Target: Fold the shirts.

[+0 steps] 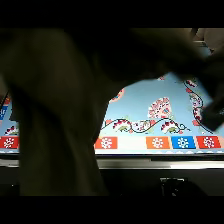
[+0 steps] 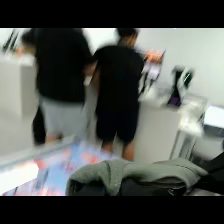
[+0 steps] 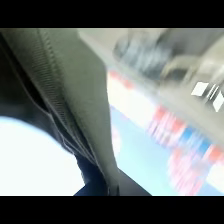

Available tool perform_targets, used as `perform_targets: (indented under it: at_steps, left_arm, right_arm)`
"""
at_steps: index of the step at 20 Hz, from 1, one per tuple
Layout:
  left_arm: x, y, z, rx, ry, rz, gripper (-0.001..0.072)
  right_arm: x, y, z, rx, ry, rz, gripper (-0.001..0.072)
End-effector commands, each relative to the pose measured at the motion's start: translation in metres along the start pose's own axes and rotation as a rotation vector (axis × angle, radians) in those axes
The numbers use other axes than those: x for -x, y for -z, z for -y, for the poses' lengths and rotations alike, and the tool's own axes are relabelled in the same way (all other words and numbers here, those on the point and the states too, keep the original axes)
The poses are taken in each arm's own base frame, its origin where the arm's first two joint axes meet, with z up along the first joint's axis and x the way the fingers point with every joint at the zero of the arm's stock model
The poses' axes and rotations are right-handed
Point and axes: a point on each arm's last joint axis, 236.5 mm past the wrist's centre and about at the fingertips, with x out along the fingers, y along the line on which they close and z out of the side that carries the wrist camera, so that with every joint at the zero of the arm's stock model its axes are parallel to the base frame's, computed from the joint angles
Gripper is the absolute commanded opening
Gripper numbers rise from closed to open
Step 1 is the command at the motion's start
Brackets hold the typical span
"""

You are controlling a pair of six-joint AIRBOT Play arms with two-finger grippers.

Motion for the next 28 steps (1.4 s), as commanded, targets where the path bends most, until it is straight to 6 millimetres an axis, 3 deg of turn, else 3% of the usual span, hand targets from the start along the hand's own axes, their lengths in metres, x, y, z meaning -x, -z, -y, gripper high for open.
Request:
perform_targets:
  at_steps: [1, 3, 4, 6, 9, 11, 12, 13, 14, 15, 16, 17, 18, 21, 22, 24, 25, 26, 28]
  left_arm:
    - [-0.045, 0.159, -0.07, 0.108, -0.163, -0.465, 0.0032]
    - [-0.066, 0.257, -0.094, 0.168, -0.184, -0.671, 0.0032]
    - [-0.075, 0.303, -0.107, 0.187, -0.197, -0.749, 0.0032]
    - [-0.093, 0.375, -0.132, 0.21, -0.219, -0.862, 0.0032]
    - [-0.112, 0.449, -0.161, 0.272, -0.244, -0.998, 0.0033]
    - [-0.121, 0.475, -0.163, 0.334, -0.235, -1.039, 0.0036]
    - [-0.124, 0.482, -0.158, 0.374, -0.221, -1.047, 0.0077]
    - [-0.126, 0.486, -0.153, 0.41, -0.207, -1.048, 0.021]
    - [-0.127, 0.485, -0.149, 0.429, -0.196, -1.048, 0.0395]
    - [-0.125, 0.482, -0.148, 0.43, -0.191, -1.059, 0.0609]
    - [-0.117, 0.477, -0.152, 0.421, -0.19, -1.092, 0.0706]
    - [-0.105, 0.468, -0.16, 0.411, -0.197, -1.138, 0.0708]
    - [-0.087, 0.458, -0.17, 0.41, -0.21, -1.191, 0.0708]
    - [-0.032, 0.415, -0.204, 0.488, -0.29, -1.231, 0.0708]
    - [-0.018, 0.401, -0.217, 0.522, -0.343, -1.19, 0.0707]
    - [0.016, 0.395, -0.226, 0.579, -0.409, -1.167, 0.0707]
    - [0.036, 0.405, -0.221, 0.619, -0.427, -1.189, 0.0706]
    - [0.054, 0.421, -0.207, 0.67, -0.422, -1.222, 0.0704]
    - [0.079, 0.459, -0.156, 0.825, -0.354, -1.262, 0.0702]
  right_arm:
    - [-0.05, 0.131, -0.074, -0.103, -0.328, -0.616, 0.0047]
    - [-0.1, 0.174, -0.11, -0.155, -0.43, -0.686, 0.0047]
    - [-0.132, 0.198, -0.119, -0.18, -0.416, -0.688, 0.0048]
    - [-0.186, 0.244, -0.127, -0.24, -0.349, -0.688, 0.0047]
    - [-0.232, 0.301, -0.141, -0.293, -0.312, -0.786, 0.0048]
    - [-0.258, 0.32, -0.147, -0.304, -0.312, -0.814, 0.0048]
    - [-0.267, 0.326, -0.15, -0.312, -0.313, -0.816, 0.0048]
    - [-0.277, 0.328, -0.15, -0.318, -0.306, -0.802, 0.0054]
    - [-0.283, 0.325, -0.147, -0.318, -0.293, -0.775, 0.0166]
    - [-0.286, 0.318, -0.14, -0.302, -0.275, -0.75, 0.0383]
    - [-0.286, 0.308, -0.13, -0.274, -0.256, -0.734, 0.0523]
    - [-0.282, 0.294, -0.114, -0.26, -0.234, -0.722, 0.0628]
    - [-0.275, 0.277, -0.093, -0.258, -0.218, -0.704, 0.0655]
    - [-0.241, 0.238, -0.003, -0.275, -0.128, -0.606, 0.0648]
    - [-0.227, 0.236, 0.025, -0.306, -0.108, -0.582, 0.0626]
    - [-0.202, 0.258, 0.051, -0.416, -0.125, -0.606, 0.0626]
    - [-0.189, 0.279, 0.052, -0.468, -0.163, -0.652, 0.0627]
    - [-0.179, 0.301, 0.049, -0.516, -0.211, -0.693, 0.0627]
    - [-0.169, 0.339, 0.031, -0.638, -0.299, -0.762, 0.0626]
